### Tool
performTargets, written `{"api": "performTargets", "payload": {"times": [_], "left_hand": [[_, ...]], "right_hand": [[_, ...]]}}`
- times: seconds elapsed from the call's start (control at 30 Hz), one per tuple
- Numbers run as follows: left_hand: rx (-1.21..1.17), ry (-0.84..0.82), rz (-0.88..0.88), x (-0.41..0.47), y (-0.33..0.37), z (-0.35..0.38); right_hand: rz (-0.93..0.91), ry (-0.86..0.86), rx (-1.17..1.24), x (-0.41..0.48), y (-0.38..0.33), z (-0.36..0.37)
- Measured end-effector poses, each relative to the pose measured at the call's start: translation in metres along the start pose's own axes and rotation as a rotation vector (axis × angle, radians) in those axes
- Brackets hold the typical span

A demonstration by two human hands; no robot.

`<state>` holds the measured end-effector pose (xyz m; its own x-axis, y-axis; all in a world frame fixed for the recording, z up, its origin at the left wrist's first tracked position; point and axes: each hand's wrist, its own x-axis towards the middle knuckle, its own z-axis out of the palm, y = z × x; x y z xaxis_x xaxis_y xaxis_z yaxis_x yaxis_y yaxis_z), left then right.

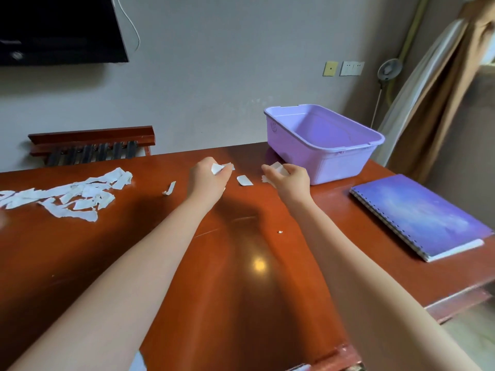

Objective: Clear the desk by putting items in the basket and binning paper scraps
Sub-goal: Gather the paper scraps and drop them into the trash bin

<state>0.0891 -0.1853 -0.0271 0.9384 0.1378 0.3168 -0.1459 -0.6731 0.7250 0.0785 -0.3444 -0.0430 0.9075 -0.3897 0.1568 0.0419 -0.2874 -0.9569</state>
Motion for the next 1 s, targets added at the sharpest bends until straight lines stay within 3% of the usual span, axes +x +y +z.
{"api": "performTargets", "payload": {"times": [0.4, 0.67, 1.0], "left_hand": [[-0.362, -0.151, -0.013, -0.131, 0.061, 0.001], [-0.498, -0.377, 0.068, -0.216, 0.109, 0.070], [-0.441, -0.605, 0.165, -0.300, 0.151, 0.179]], "right_hand": [[0.104, 0.170, 0.199, -0.122, -0.001, -0.105], [0.160, 0.377, 0.210, -0.174, 0.034, -0.197], [0.346, 0.605, 0.257, -0.201, 0.127, -0.296]]}}
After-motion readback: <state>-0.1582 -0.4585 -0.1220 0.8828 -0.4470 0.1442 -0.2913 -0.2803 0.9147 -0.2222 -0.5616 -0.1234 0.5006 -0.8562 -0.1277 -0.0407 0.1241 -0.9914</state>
